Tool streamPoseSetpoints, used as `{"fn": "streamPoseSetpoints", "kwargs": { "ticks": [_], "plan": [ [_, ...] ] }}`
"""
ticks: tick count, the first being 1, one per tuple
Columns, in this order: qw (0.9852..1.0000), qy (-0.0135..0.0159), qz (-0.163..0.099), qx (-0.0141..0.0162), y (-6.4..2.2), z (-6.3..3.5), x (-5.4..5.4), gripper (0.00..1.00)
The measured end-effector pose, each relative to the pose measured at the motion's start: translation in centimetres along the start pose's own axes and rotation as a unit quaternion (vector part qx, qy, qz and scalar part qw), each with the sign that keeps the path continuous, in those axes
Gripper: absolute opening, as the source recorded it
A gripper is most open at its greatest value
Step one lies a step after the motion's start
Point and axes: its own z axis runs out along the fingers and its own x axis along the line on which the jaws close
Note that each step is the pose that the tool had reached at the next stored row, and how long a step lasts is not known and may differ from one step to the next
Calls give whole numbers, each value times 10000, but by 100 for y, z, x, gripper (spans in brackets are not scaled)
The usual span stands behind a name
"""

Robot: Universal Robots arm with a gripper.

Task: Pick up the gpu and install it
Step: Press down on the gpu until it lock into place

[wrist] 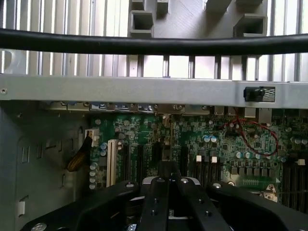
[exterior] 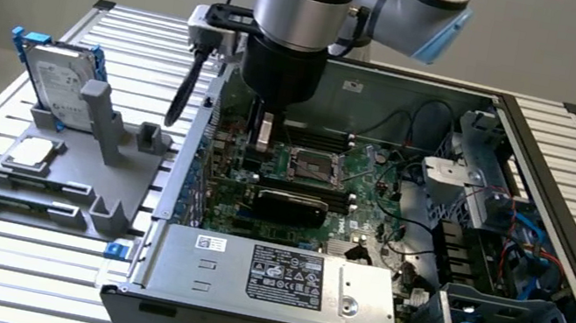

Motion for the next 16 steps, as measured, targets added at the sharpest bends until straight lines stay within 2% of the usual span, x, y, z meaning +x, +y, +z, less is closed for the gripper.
{"fn": "streamPoseSetpoints", "kwargs": {
  "ticks": [6, 8, 10, 16],
  "plan": [
    [9999, 7, -22, 160, -93, -10, 3, 11],
    [9998, 8, -28, 199, -133, -13, 4, 11],
    [9998, 8, -31, 208, -167, -17, 6, 11],
    [9998, 6, -11, 203, -171, -17, 7, 11]
  ]
}}
